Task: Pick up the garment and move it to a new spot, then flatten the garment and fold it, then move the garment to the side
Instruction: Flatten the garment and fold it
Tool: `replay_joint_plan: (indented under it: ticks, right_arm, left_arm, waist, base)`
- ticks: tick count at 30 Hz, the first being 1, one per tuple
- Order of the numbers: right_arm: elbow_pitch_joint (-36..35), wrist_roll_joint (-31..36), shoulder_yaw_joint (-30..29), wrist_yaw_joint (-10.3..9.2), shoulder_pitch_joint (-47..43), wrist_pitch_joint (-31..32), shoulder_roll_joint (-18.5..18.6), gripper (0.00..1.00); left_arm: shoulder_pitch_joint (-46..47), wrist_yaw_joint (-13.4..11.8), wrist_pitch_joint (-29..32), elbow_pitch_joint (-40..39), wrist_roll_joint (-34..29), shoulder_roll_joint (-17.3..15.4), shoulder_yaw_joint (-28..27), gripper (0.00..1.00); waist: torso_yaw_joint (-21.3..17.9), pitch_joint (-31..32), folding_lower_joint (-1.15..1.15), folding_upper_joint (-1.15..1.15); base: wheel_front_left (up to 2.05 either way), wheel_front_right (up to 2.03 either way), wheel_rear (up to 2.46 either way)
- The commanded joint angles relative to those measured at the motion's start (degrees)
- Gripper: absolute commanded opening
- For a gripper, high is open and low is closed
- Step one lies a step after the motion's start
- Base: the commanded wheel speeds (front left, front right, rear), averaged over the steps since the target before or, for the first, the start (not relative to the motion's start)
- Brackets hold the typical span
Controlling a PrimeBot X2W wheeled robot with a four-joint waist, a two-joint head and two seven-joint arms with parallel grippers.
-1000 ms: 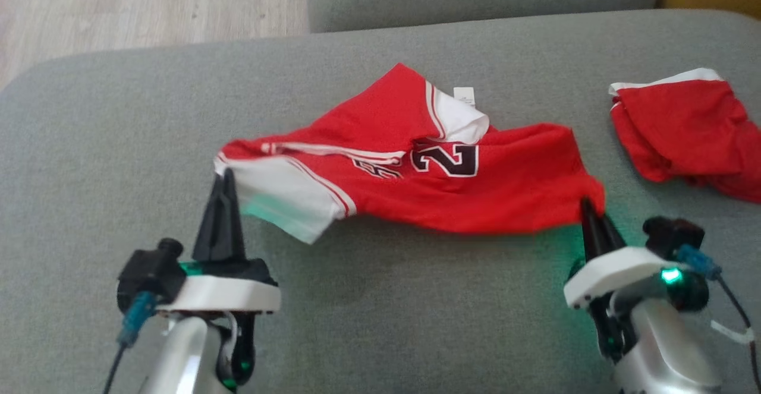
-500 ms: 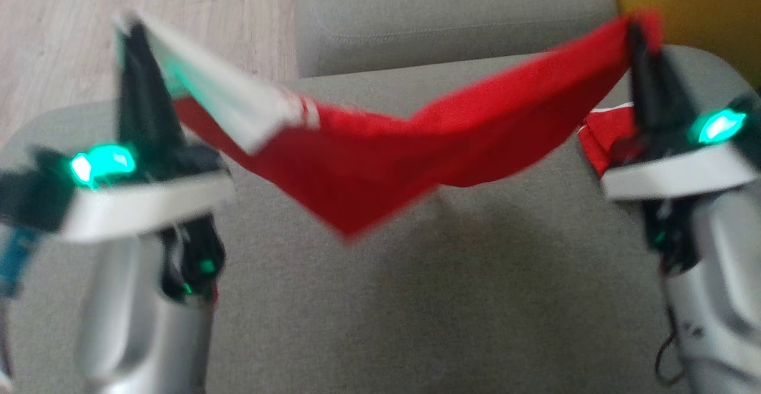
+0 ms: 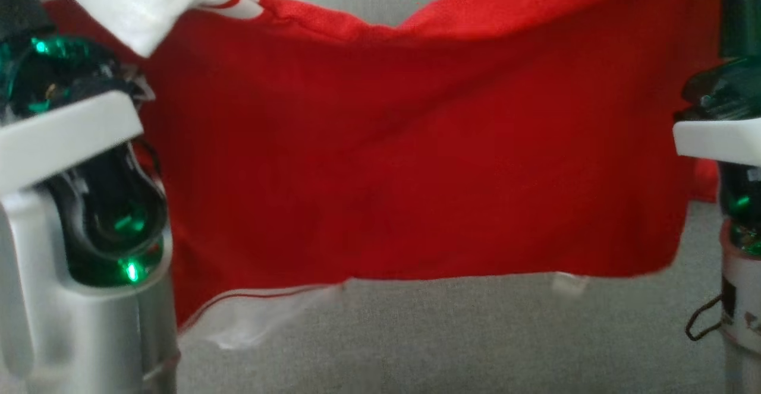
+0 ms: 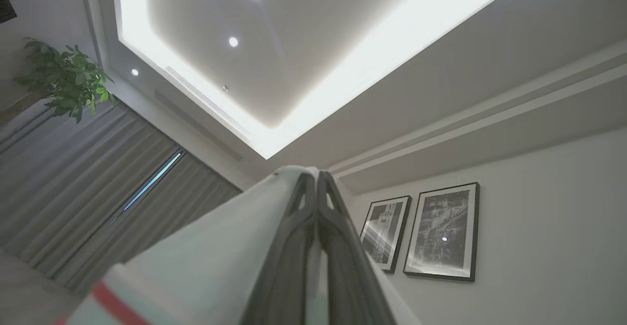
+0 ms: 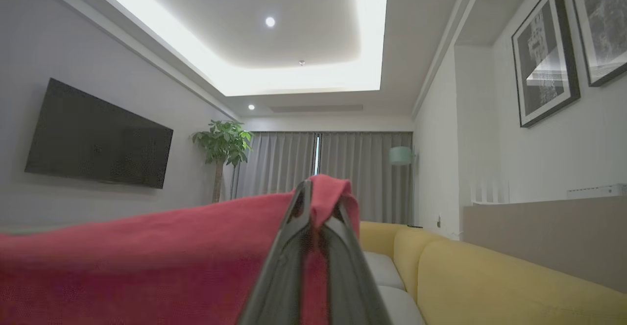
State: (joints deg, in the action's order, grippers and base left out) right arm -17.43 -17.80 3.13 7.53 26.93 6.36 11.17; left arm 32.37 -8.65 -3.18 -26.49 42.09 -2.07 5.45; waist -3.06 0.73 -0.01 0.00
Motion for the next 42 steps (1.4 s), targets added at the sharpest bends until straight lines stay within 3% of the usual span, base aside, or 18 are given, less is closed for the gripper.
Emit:
replay_joint_plan:
  ticks: [1,4,9,14,15,23,28,34,42]
  right_arm:
    - [-2.0,0.2,0.2,-0.04,2.0,1.9,-0.5,0.00]
    - [0.3,-0.7,-1.1,-0.04,3.8,4.9,-1.6,0.00]
    - [12.8,-2.6,0.0,-0.04,13.6,5.0,0.2,0.00]
    - [31.6,-5.2,1.1,-0.04,30.8,-1.5,1.3,0.00]
    - [38.8,-5.2,1.3,-0.04,37.6,-5.3,1.6,0.00]
    - [55.1,-5.0,7.4,-0.04,49.5,-16.8,3.6,0.00]
    - [63.0,-9.1,9.7,-0.04,47.4,-18.9,3.9,0.00]
    - [70.6,-13.5,14.0,-0.04,39.9,-17.9,5.8,0.00]
    - [72.2,-19.7,23.5,-0.04,28.2,-10.5,9.0,0.00]
  left_arm:
    - [3.3,-0.7,1.5,-0.6,-0.6,-1.8,-2.1,0.00]
    - [6.1,-0.7,3.5,3.7,-0.1,-3.0,-2.3,0.00]
    - [14.4,3.4,3.4,19.7,-1.6,-8.3,-3.2,0.00]
    - [28.6,7.2,0.1,37.2,-2.5,-10.8,-3.9,0.00]
    - [34.9,8.4,-2.1,43.6,-3.2,-11.7,-4.2,0.00]
    - [47.2,12.5,-8.2,58.3,-4.3,-11.5,-3.1,0.00]
    - [44.7,14.4,-10.7,63.8,-3.4,-9.4,-2.8,0.00]
    - [33.3,15.8,-11.5,67.6,-2.9,-6.9,-0.4,0.00]
    - [14.8,16.1,-11.8,65.7,-1.4,-6.9,4.2,0.00]
  waist:
    - [0.0,-1.7,0.01,0.00]
    - [0.2,-5.4,0.01,0.00]
    - [0.0,-13.4,0.01,0.00]
    - [0.3,-19.3,0.01,0.00]
    - [0.6,-20.8,0.01,0.00]
    - [1.9,-23.2,0.01,0.00]
    - [3.5,-23.8,0.01,0.00]
    - [5.4,-23.0,0.01,0.00]
    - [6.6,-18.4,0.01,0.00]
  base:
    - [0.00,0.00,0.00]
    - [0.00,0.00,0.00]
    - [0.00,0.00,0.00]
    - [0.00,0.00,0.00]
    - [0.00,0.00,0.00]
    - [0.00,0.00,0.00]
    - [0.00,0.00,0.00]
    - [0.00,0.00,0.00]
    - [0.00,0.00,0.00]
